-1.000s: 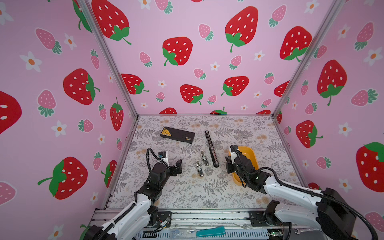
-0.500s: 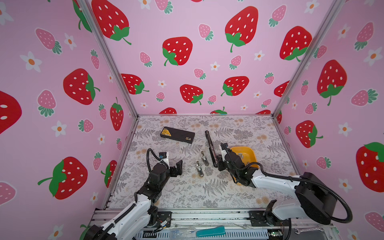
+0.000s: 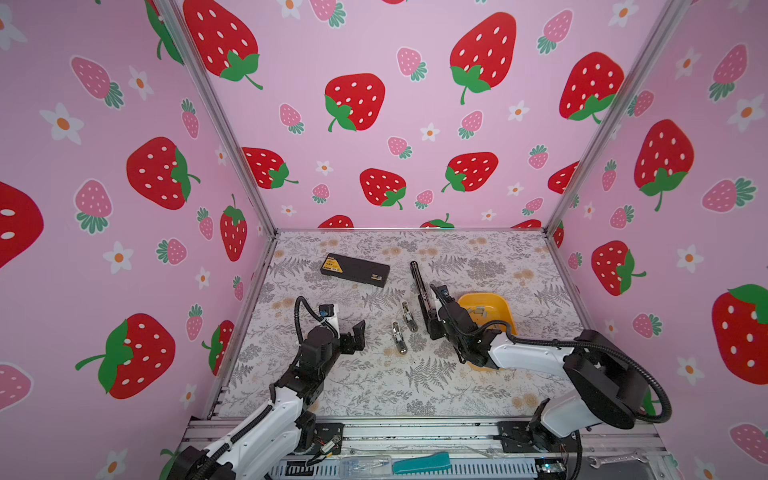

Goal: Load the staples into the stapler

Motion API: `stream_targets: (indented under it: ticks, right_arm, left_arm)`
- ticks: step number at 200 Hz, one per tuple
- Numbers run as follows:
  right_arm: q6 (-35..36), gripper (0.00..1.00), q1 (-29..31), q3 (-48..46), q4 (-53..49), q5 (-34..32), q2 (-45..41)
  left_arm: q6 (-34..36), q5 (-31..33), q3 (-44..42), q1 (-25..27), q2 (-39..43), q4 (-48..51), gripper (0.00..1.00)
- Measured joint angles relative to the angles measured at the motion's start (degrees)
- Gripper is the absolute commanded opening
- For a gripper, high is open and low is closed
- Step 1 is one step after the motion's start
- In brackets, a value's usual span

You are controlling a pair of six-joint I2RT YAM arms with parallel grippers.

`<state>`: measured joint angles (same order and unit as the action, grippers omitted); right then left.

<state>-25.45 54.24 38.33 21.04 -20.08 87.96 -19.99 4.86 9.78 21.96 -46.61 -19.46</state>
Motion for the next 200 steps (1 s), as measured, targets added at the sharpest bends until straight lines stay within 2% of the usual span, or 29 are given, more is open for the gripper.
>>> stream_targets:
  ticks: [35,132,200]
  right_arm:
    - [0.09,0.03,0.04,0.98,0.39,-0.52,2.69]
    - [0.92,0.03,0.13,2.45,0.66,-1.97,5.09]
    - [1.55,0.03,0.13,3.10,0.63,-3.15,6.82]
  left_arm:
    - [0.09,-1.16,0.00,0.00,-0.66,-0.13,0.99]
    - [2.25,-9.81,0.00,0.07,-2.99,-3.98,0.98]
    - [2.67,-11.04,0.00,0.20,-4.20,-4.79,0.96]
